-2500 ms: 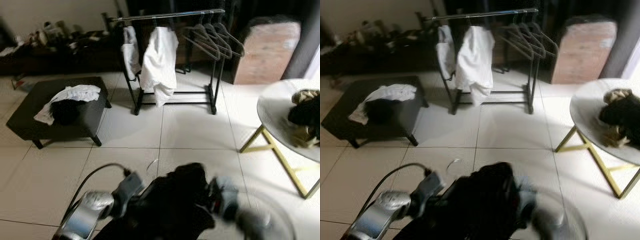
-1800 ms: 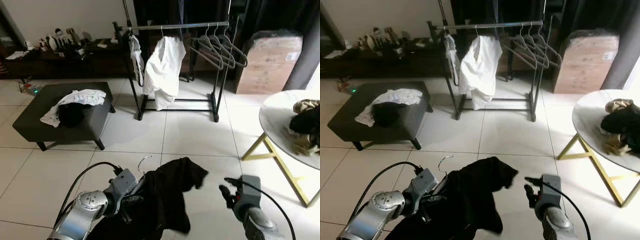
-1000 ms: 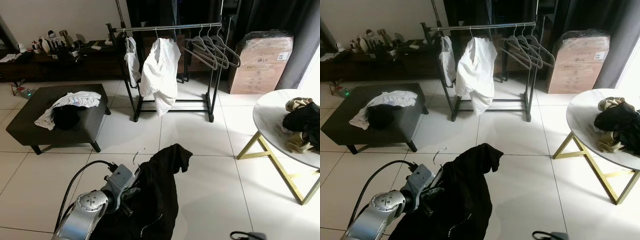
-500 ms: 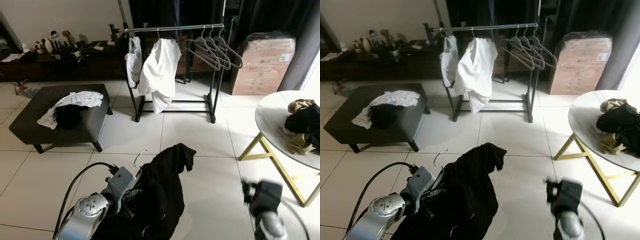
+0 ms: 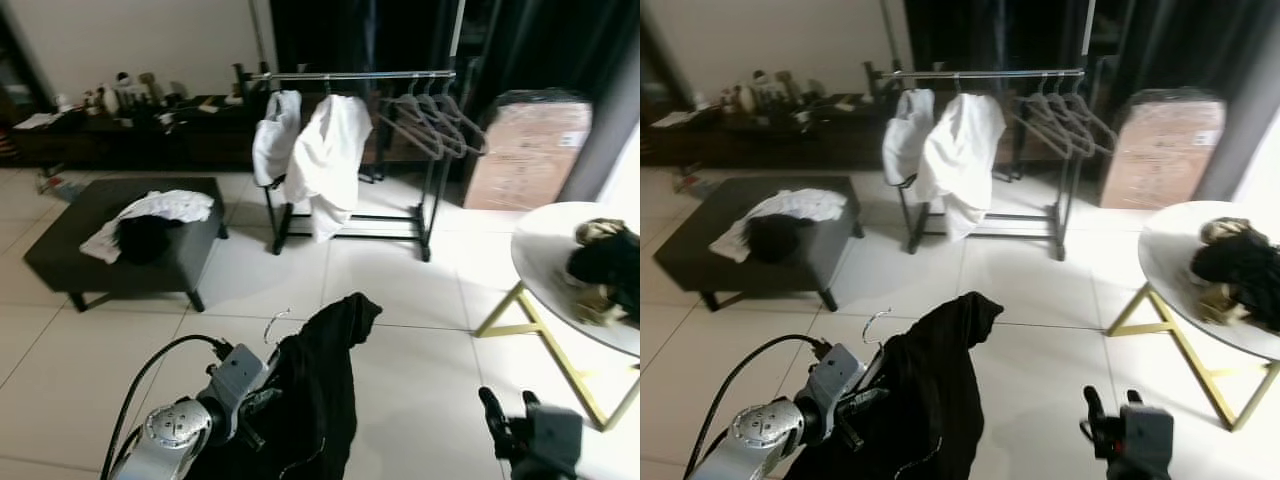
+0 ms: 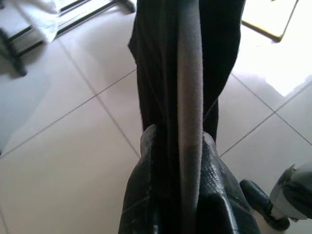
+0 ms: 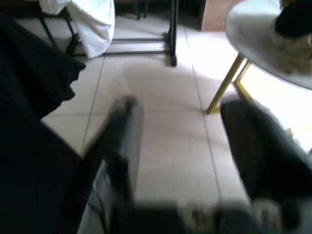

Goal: Hang hanger

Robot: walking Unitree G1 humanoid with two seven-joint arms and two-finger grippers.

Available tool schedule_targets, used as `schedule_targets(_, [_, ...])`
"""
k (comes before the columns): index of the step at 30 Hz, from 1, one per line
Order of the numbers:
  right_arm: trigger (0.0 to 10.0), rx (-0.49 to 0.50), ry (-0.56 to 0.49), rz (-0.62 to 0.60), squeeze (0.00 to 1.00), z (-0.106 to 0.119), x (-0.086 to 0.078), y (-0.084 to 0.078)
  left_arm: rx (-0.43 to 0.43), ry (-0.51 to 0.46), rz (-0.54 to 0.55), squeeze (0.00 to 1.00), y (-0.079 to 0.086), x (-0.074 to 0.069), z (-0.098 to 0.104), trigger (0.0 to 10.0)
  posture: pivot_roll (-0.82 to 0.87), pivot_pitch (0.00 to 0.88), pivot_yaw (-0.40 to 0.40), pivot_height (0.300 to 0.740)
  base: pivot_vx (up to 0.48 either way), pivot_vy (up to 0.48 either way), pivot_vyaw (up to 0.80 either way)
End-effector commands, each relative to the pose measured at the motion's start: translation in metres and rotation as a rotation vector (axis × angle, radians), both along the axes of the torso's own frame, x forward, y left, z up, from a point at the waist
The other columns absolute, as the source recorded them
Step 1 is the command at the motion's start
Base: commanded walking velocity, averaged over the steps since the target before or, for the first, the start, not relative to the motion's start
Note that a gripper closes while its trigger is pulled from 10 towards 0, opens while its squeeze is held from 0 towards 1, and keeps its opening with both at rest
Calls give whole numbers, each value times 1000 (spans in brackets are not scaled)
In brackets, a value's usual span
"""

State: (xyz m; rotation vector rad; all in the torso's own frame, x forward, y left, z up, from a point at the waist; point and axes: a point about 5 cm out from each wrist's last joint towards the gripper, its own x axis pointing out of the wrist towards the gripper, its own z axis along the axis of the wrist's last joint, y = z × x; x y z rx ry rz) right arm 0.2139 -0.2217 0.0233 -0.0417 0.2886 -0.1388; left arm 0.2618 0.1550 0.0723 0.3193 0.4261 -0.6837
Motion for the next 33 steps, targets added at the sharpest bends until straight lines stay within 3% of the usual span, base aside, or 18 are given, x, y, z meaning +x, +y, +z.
schedule_targets(1, [10000,-15,202,-14,0,-20,11,-1,-11,-57,-46,0,-5,8,14,10000,-140,58,57,740,0,0,0])
schedule_targets(2, [10000,-15,202,-14,0,-20,11,-1,-11,-57,-46,0,-5,8,14,10000,-140,58,57,740,0,0,0])
schedule_targets(3, [10000,-12,354,-23,0,-38,20,0,-6,-46,-108,0,-10,11,16,10000,-133,52,60,740,0,0,0])
schedule_targets(5, [10000,-9,390,-29,0,-43,23,0,-5,-42,-130,0,-12,12,17,10000,-133,52,60,740,0,0,0])
schedule_targets(7, [10000,22,543,4,0,-61,24,13,-1,-33,-251,0,-22,17,25,10000,-94,48,55,740,0,0,0])
schedule_targets(13, [10000,66,482,168,0,-44,40,40,-3,5,-413,0,-30,18,31,10000,-106,62,54,740,0,0,0])
schedule_targets(14, [10000,64,444,287,0,-27,42,50,22,48,-495,0,-30,15,29,10000,-121,74,62,740,0,0,0])
schedule_targets(15, [10000,64,444,287,0,-27,42,50,22,48,-495,0,-30,15,29,10000,-121,74,62,740,0,0,0])
schedule_targets(17, [10000,61,432,328,0,-15,38,48,49,80,-541,0,-28,16,27,10000,-141,88,70,740,0,0,0])
schedule_targets(22, [10000,77,480,397,0,0,6,42,104,86,-487,0,-19,28,21,10000,-160,109,75,740,0,0,0])
schedule_targets(23, [10000,80,488,415,486,3,1,43,101,86,-473,0,-19,30,20,10000,-163,113,77,740,0,0,0])
schedule_targets(24, [10000,82,496,435,804,7,-4,44,96,85,-458,0,-19,31,20,10000,-165,115,78,740,0,0,0])
schedule_targets(25, [10000,80,511,461,1000,12,-11,45,87,85,-443,0,-21,33,19,10000,-170,119,82,740,0,0,0])
schedule_targets(28, [10000,76,520,474,1000,16,-15,46,77,85,-435,0,-22,35,18,10000,-173,121,84,740,0,0,0])
schedule_targets(33, [10000,193,459,458,1000,35,-8,62,33,90,-441,0,-33,38,17,10000,-177,122,90,740,0,0,0])
